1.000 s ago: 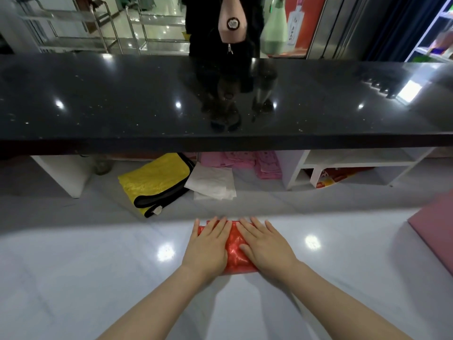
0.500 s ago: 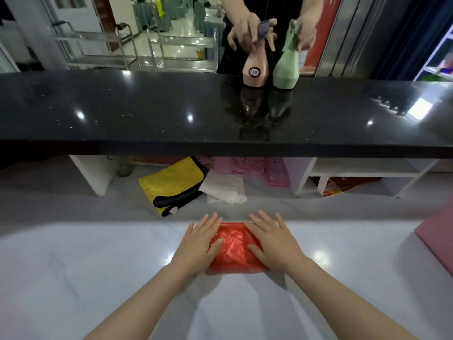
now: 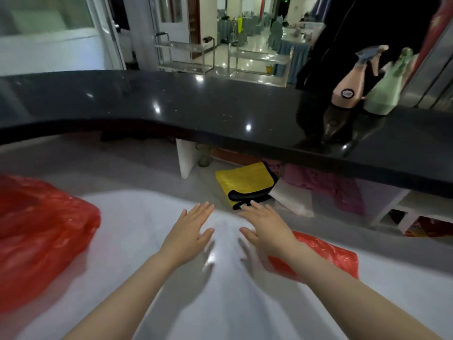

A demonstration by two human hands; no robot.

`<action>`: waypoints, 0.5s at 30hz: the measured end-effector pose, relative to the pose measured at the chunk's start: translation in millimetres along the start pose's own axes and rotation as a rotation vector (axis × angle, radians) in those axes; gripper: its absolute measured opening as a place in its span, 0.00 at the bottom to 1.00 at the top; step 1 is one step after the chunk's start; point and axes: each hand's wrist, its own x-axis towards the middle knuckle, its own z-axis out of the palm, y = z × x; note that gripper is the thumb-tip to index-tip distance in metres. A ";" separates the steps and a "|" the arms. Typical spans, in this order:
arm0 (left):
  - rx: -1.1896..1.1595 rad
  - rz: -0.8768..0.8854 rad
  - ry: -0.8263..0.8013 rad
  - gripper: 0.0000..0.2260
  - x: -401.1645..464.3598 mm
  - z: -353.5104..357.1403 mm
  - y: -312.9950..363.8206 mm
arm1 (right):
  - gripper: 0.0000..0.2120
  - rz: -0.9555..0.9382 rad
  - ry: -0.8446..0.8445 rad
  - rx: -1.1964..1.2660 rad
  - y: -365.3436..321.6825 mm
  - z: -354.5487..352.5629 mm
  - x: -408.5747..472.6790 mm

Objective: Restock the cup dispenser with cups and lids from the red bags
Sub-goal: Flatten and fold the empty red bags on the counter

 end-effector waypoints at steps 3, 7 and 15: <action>0.029 -0.085 0.089 0.25 -22.6 -24.1 -31.5 | 0.23 -0.086 -0.033 0.008 -36.5 9.9 28.2; 0.030 -0.201 0.251 0.26 -52.3 -56.4 -68.0 | 0.21 -0.200 -0.041 0.011 -87.1 24.7 66.5; 0.229 -0.704 0.625 0.31 -113.6 -129.9 -144.8 | 0.19 -0.390 -0.044 0.033 -167.5 38.7 128.2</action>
